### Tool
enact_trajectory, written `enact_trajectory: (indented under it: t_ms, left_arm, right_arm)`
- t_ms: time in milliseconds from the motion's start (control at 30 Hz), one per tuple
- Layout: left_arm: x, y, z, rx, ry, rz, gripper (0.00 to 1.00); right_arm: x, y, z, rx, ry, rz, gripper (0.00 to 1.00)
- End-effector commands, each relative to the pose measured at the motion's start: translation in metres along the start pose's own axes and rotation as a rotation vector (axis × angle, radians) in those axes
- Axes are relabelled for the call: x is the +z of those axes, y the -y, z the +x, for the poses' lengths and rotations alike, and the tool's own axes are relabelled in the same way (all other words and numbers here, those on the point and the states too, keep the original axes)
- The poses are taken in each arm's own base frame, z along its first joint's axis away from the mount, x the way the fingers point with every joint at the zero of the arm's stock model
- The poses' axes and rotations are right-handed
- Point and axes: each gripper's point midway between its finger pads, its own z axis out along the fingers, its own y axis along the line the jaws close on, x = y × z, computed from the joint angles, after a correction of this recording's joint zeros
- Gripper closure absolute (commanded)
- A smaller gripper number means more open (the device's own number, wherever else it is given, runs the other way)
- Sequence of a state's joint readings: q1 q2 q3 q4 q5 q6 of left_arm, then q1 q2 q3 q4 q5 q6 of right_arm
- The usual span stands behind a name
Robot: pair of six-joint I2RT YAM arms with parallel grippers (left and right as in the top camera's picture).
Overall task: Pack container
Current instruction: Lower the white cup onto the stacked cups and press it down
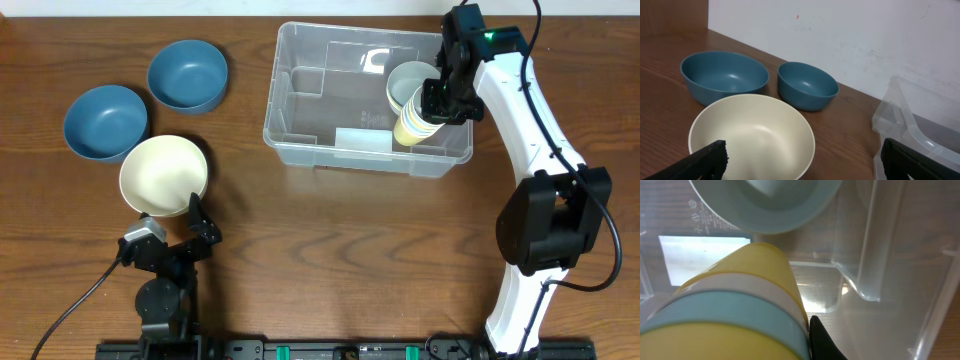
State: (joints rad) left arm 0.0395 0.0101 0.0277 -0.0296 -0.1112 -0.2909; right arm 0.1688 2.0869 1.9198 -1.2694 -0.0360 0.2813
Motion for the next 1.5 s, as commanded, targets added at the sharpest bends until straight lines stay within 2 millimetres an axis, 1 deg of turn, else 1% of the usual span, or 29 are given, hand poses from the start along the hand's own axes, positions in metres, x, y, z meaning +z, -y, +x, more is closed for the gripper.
enact_trajectory:
  t_ms: [0,167,367,467,533,700,900,933,967,1033,1067,1133,1200,1333,1467]
  left_arm:
    - [0.001,-0.009,0.016,0.017,-0.041,-0.033,0.02]
    - [0.001,-0.009,0.016,0.017,-0.041,-0.033,0.02]
    - [0.001,-0.009,0.016,0.017,-0.041,-0.033,0.02]
    - [0.001,-0.009,0.016,0.017,-0.041,-0.033,0.02]
    - [0.001,-0.009,0.016,0.017,-0.041,-0.033,0.02]
    - [0.001,-0.009,0.016,0.017,-0.041,-0.033,0.02]
    - [0.001,-0.009,0.016,0.017,-0.041,-0.033,0.02]
    - [0.001,-0.009,0.016,0.017,-0.041,-0.033,0.02]
    - [0.001,-0.009,0.016,0.017,-0.041,-0.033,0.02]
    - [0.001,-0.009,0.016,0.017,-0.041,-0.033,0.02]
    - [0.001,-0.009,0.016,0.017,-0.041,-0.033,0.02]
    - [0.001,-0.009,0.016,0.017,-0.041,-0.033,0.02]
    - [0.001,-0.009,0.016,0.017,-0.041,-0.033,0.02]
    - [0.001,-0.009,0.016,0.017,-0.041,-0.033,0.02]
    - [0.001,-0.009,0.016,0.017,-0.041,-0.033,0.02]
  right_arm:
    - [-0.006,-0.001,-0.006,-0.045,0.033,0.023,0.92]
    - [-0.005,-0.006,-0.009,-0.099,0.046,0.02,0.91]
    - [0.0,-0.016,-0.01,-0.141,0.052,0.018,0.89]
    - [0.007,-0.021,-0.007,-0.153,0.036,0.023,0.9]
    - [0.016,-0.023,-0.004,-0.167,0.015,0.029,0.9]
    - [0.029,-0.02,-0.002,-0.171,-0.013,0.058,0.91]
    - [0.029,-0.016,-0.003,-0.182,-0.01,0.082,0.91]
    - [0.03,-0.016,-0.003,-0.186,-0.01,0.081,0.88]
    - [0.03,-0.016,-0.003,-0.187,-0.009,0.081,0.8]
    - [0.03,-0.016,-0.003,-0.195,-0.008,0.08,0.58]
    - [0.03,-0.016,-0.004,-0.201,-0.008,0.08,0.5]
    - [0.029,-0.016,-0.004,-0.208,-0.007,0.08,0.41]
    - [0.029,-0.016,-0.004,-0.208,-0.007,0.079,0.37]
    - [0.024,-0.016,-0.004,-0.208,-0.009,0.08,0.33]
    - [0.01,-0.018,-0.006,-0.207,-0.001,0.078,0.3]
